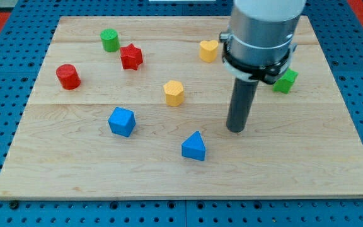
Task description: Move the red star into the yellow hexagon
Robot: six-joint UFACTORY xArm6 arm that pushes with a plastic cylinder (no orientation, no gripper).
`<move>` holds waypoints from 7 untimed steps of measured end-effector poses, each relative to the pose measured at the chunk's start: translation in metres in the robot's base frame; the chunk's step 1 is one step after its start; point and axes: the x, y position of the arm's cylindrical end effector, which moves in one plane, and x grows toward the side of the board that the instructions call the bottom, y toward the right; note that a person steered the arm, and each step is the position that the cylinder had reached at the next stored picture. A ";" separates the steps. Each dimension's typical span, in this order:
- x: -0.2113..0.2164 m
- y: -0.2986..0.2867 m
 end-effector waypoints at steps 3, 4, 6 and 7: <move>-0.033 -0.145; -0.083 -0.154; -0.033 -0.118; -0.082 -0.113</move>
